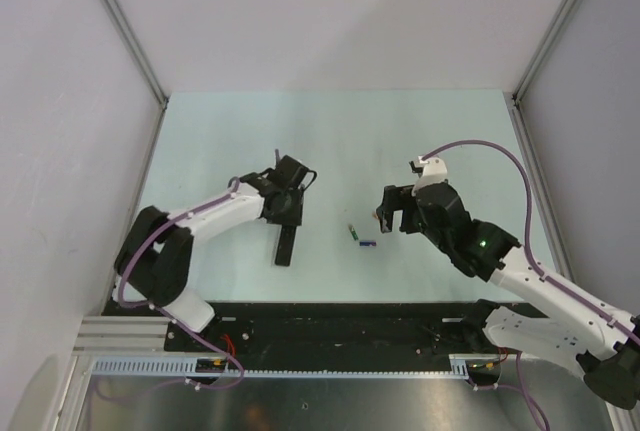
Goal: Load the batteries into the remote control
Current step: Pick up the remote control from the center of the board.
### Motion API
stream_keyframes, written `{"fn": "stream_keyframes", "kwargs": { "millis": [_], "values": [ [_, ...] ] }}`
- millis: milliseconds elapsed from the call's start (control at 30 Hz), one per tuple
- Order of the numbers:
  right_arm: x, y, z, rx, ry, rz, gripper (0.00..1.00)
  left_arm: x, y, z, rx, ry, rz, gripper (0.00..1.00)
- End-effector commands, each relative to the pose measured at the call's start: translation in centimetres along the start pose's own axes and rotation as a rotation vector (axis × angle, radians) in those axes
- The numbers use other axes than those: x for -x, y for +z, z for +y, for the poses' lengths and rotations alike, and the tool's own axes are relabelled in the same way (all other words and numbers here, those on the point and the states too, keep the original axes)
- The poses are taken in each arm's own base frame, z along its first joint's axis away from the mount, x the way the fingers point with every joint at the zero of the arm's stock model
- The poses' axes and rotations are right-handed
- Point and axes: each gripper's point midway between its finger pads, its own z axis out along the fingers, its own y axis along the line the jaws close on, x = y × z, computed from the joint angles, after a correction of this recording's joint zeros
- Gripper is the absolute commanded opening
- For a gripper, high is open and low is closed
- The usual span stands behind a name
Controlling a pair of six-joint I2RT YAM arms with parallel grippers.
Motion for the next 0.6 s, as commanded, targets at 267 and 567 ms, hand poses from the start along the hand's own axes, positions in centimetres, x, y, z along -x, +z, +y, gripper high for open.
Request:
{"fn": "stream_keyframes", "kwargs": {
  "millis": [267,567],
  "values": [
    [2.9,-1.8,4.6,0.243,0.100,-0.065,0.96,9.1,-15.4,-9.1,-0.615,0.004,-0.377,0.00],
    [7.0,-6.4,8.6,0.656,0.233,-0.103,1.00,10.9,-27.3,-12.1,-1.024,0.062,-0.611,0.00]
  ]
}}
